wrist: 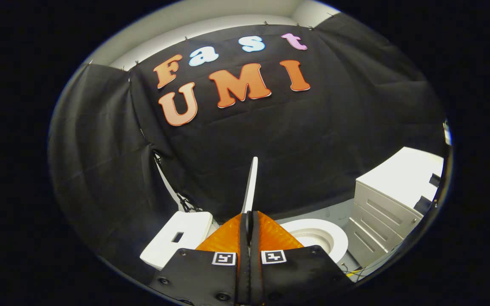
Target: Open the toilet lid.
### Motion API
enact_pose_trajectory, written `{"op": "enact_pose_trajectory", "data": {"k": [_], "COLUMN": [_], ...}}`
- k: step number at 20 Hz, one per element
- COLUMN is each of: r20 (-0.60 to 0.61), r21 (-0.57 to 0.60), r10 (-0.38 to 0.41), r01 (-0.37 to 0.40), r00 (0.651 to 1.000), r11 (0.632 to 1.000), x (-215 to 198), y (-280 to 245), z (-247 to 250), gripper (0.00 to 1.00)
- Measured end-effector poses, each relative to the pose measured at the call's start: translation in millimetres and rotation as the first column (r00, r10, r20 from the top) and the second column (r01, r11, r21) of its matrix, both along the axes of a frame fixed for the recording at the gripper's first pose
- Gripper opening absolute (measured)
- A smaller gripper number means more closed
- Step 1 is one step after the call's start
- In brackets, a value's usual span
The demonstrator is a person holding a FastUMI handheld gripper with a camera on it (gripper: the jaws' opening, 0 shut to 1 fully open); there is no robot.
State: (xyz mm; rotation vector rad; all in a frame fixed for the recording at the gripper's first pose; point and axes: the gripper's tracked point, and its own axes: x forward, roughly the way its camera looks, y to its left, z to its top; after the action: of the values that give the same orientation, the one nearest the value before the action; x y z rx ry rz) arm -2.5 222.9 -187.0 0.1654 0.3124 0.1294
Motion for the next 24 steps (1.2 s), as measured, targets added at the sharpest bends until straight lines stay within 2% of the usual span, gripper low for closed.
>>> {"op": "enact_pose_trajectory", "data": {"k": [10, 24], "r20": [0.029, 0.030], "r21": [-0.029, -0.081], "r10": [0.107, 0.197], "r01": [-0.106, -0.195], "r00": [0.994, 0.980], "r11": [0.994, 0.978], "x": [-12, -24], "y": [87, 176], "z": [14, 12], "gripper": [0.08, 0.08]}}
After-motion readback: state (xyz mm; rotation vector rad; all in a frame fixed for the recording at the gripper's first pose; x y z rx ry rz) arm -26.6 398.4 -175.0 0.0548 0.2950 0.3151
